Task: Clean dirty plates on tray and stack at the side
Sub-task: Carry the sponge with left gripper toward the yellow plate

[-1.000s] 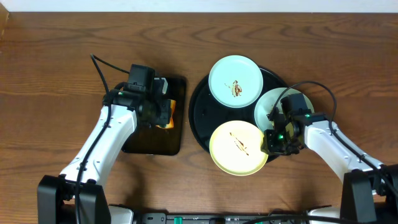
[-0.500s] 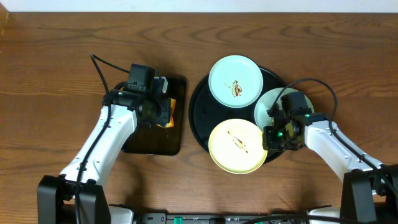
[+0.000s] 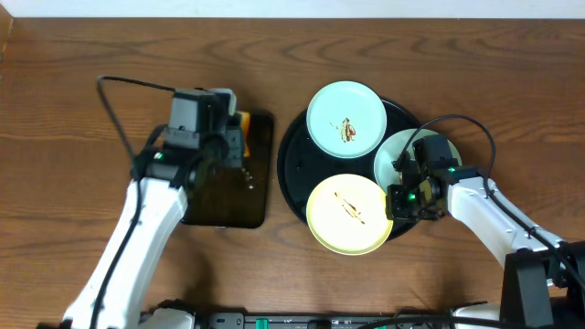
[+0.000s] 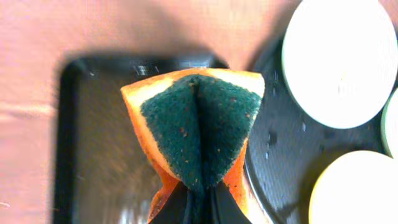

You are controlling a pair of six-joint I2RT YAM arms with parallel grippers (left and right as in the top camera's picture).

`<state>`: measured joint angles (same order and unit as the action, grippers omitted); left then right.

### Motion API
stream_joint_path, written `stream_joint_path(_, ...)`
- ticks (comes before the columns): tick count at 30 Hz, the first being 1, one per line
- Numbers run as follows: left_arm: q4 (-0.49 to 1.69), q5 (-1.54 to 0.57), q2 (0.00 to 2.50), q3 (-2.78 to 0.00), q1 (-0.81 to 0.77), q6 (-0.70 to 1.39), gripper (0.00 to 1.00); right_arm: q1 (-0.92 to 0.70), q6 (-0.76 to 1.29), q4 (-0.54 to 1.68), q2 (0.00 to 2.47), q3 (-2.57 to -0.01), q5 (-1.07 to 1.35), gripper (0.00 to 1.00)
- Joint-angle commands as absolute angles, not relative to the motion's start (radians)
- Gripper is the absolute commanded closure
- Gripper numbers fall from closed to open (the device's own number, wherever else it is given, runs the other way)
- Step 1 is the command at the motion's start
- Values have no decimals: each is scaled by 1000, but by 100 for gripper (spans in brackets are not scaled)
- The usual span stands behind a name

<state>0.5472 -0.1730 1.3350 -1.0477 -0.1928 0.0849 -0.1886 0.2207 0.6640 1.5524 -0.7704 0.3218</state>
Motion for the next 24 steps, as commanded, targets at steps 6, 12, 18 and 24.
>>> stream_joint_path(6, 492, -77, 1234, -1068, -195, 86, 93, -200, 224, 662, 1560, -782, 318, 99)
stream_joint_path(12, 508, -77, 1234, -1068, -195, 86, 93, -200, 224, 661, 1560, -782, 318, 99)
stream_joint_path(18, 571, -78, 1253, -1053, -195, 126, 92, -200, 224, 661, 1560, -782, 318, 99)
stream_joint_path(24, 652, -102, 1359, -1042, -195, 178, 93, -200, 224, 663, 1560, -782, 319, 99)
